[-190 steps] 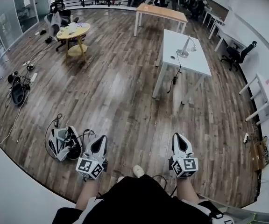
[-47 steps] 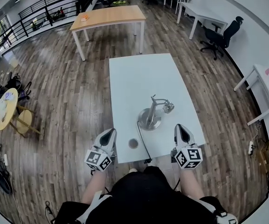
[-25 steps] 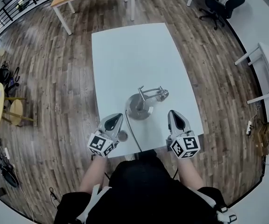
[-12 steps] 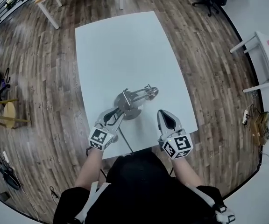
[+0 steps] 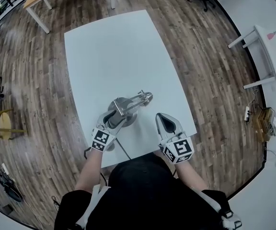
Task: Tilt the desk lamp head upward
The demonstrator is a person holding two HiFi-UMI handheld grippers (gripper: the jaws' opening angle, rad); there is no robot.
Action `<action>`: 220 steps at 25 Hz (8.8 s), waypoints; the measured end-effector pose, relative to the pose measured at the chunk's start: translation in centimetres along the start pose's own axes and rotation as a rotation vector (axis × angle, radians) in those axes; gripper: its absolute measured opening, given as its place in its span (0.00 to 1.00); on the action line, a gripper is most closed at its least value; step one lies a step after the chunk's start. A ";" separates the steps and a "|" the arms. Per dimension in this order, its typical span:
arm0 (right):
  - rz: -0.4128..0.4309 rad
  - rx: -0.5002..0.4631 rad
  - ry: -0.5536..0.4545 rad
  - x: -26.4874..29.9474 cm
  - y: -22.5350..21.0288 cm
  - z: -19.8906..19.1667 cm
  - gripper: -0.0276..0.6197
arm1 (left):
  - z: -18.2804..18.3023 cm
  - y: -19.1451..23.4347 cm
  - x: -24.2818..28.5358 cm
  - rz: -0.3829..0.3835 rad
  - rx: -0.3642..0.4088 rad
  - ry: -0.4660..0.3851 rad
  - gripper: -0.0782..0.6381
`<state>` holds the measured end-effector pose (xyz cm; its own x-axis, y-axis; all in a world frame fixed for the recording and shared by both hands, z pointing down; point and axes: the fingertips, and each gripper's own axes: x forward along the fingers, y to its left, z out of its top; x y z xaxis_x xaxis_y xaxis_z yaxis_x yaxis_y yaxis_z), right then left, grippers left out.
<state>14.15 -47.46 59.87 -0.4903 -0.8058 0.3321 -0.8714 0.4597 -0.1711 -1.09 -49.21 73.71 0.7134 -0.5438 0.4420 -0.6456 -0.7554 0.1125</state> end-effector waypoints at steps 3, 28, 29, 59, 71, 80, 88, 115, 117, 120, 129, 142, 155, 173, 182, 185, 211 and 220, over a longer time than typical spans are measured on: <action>0.021 -0.007 0.006 0.5 0.1 0.2 0.05 | -0.5 0.2 0.4 0.001 0.016 0.021 0.44; 0.438 1.338 0.005 7.6 0.5 0.6 0.40 | -0.9 -0.7 1.1 -0.022 0.076 0.040 0.44; 0.431 1.358 0.003 7.9 0.4 0.5 0.37 | -0.9 -0.7 1.1 -0.022 0.078 0.040 0.44; 0.331 0.917 -0.150 7.0 -1.2 7.8 0.28 | -1.6 0.1 1.6 -0.037 0.075 0.053 0.44; 0.331 0.618 -0.190 5.7 0.6 12.3 0.24 | -1.5 0.1 1.5 -0.055 0.086 0.064 0.44; 0.331 0.496 -0.204 5.2 1.7 13.7 0.23 | -1.6 0.1 1.7 -0.065 0.090 0.078 0.44; 0.334 0.420 -0.207 4.8 2.8 14.6 0.22 | -1.7 0.2 1.6 -0.065 0.093 0.072 0.44; 0.386 0.105 -0.225 4.0 6.6 17.5 0.19 | -1.3 -0.1 2.3 -0.070 0.090 0.086 0.44; 0.387 0.096 -0.224 4.0 6.7 17.5 0.18 | -1.3 -0.1 2.3 -0.069 0.090 0.087 0.44; 0.388 0.083 -0.224 4.0 7.0 17.6 0.18 | -1.3 0.0 2.2 -0.069 0.088 0.088 0.44; 0.412 0.034 -0.230 4.0 8.6 17.7 0.17 | -1.7 0.1 2.0 -0.072 0.086 0.093 0.44; 0.535 -0.033 -0.238 4.1 11.9 18.2 0.13 | -1.5 0.1 2.0 -0.073 0.082 0.081 0.44; 0.597 -0.094 -0.240 3.9 13.7 18.2 0.11 | -1.4 0.0 2.1 -0.070 0.079 0.078 0.44; 0.667 -0.193 -0.213 3.9 16.2 17.3 0.09 | -1.6 -0.1 1.9 -0.076 0.087 0.050 0.44; 0.681 -0.244 -0.206 4.1 17.4 16.9 0.09 | -1.5 -0.1 2.1 -0.080 0.087 0.047 0.44; 0.671 -0.261 -0.201 4.2 17.3 16.8 0.09 | -1.5 -0.1 2.2 -0.083 0.089 0.048 0.44; 0.489 -0.274 -0.235 3.5 15.0 15.5 0.24 | 1.5 1.7 0.0 -0.012 -0.041 -0.004 0.44; 0.378 -0.140 -0.314 0.9 13.6 16.1 0.20 | 8.0 0.6 -7.7 0.009 -0.060 -0.205 0.41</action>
<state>1.56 -47.95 42.93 -0.7705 -0.6368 -0.0276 -0.6323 0.7691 -0.0927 -4.78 -48.35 63.21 0.7438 -0.6185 0.2534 -0.6633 -0.7300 0.1651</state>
